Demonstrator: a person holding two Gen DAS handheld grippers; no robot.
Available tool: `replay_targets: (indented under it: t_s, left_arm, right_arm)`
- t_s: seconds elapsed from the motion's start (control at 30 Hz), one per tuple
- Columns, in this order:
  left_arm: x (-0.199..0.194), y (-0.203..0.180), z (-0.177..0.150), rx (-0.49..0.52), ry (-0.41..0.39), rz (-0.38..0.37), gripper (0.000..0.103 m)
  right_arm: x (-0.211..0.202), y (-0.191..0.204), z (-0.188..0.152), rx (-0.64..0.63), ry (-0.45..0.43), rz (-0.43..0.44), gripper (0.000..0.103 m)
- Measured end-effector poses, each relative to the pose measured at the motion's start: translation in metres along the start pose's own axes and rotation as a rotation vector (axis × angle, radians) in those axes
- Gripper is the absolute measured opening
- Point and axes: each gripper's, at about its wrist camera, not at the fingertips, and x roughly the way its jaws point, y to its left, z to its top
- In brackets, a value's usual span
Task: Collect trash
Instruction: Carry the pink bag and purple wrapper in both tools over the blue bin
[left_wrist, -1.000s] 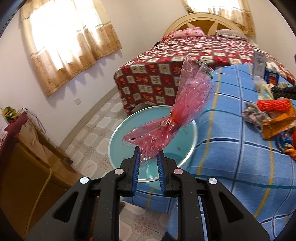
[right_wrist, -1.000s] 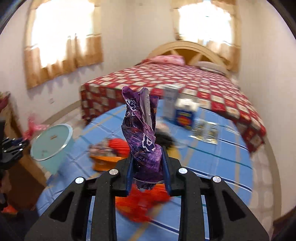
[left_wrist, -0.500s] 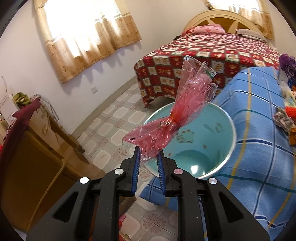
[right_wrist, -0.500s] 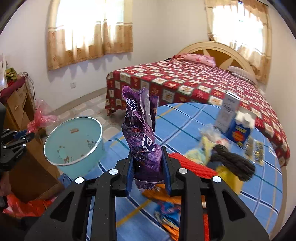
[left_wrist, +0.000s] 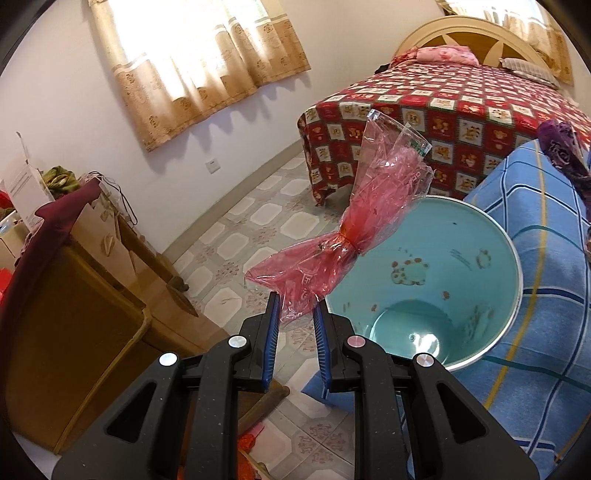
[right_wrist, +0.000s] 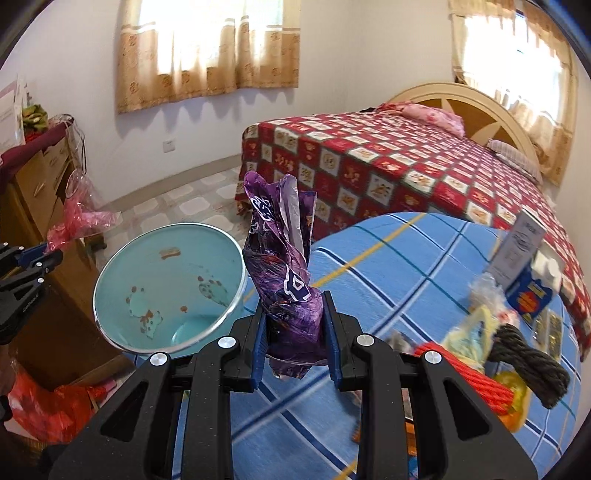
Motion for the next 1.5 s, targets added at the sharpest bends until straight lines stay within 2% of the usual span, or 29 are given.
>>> replay_targets:
  t_s: [0.67, 1.5]
  left_arm:
    - [0.018, 0.006, 0.002, -0.015, 0.026, 0.019, 0.019]
    - [0.019, -0.001, 0.005, -0.01, 0.031, -0.006, 0.019]
  right_arm:
    - [0.038, 0.048, 0.011, -0.076, 0.04, 0.052, 0.027]
    - [0.043, 0.064, 0.013, -0.113, 0.045, 0.082, 0.028]
